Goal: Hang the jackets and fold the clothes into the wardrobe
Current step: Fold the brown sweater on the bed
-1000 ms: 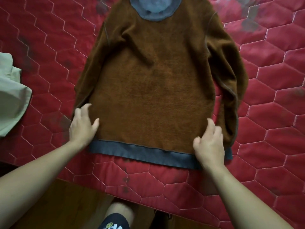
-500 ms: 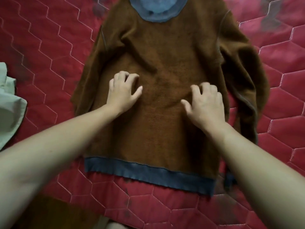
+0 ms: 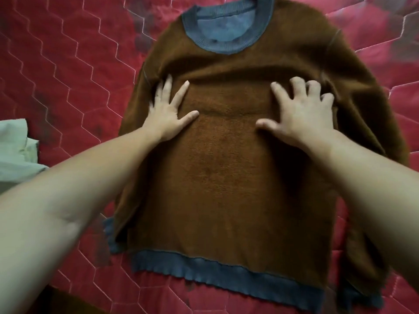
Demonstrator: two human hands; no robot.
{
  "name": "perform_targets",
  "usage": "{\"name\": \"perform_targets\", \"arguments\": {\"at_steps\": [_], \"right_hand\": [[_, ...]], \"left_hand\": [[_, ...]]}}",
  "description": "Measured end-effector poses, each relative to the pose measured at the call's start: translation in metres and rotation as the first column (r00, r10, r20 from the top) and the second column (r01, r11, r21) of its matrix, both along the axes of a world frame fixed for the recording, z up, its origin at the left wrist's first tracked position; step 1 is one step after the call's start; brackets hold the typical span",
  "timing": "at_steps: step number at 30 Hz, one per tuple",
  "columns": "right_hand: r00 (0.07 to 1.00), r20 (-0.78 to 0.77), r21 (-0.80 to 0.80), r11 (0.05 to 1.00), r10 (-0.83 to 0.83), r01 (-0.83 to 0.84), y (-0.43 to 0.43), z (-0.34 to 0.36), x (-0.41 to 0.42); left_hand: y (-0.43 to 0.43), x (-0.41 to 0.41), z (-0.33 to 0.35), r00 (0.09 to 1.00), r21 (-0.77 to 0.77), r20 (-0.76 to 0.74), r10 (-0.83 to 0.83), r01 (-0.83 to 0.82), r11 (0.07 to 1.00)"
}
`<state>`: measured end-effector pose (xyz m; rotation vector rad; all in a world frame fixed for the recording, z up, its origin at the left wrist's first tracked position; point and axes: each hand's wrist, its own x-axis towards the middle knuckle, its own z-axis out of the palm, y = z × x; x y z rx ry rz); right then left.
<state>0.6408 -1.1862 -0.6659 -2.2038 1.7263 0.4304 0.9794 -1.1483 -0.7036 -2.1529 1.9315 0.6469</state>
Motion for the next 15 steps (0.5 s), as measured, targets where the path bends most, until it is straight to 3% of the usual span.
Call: {"name": "perform_targets", "arguments": {"at_steps": [3, 7, 15], "right_hand": [[0.993, -0.109, -0.173, 0.983, 0.037, -0.056, -0.007, -0.014, -0.011], [0.996, -0.081, -0.065, 0.997, 0.032, -0.037, -0.01, -0.035, -0.021], [0.996, -0.063, 0.125, 0.991, 0.06, -0.051, -0.025, -0.028, -0.024]], "left_hand": [[-0.004, -0.002, 0.0, 0.998, -0.088, 0.054, 0.01, -0.005, 0.996], [-0.019, -0.006, 0.0, 0.975, -0.258, 0.193, -0.108, 0.157, 0.953], [-0.024, 0.041, -0.008, 0.976, -0.045, 0.129, -0.175, 0.182, 0.982]]}}
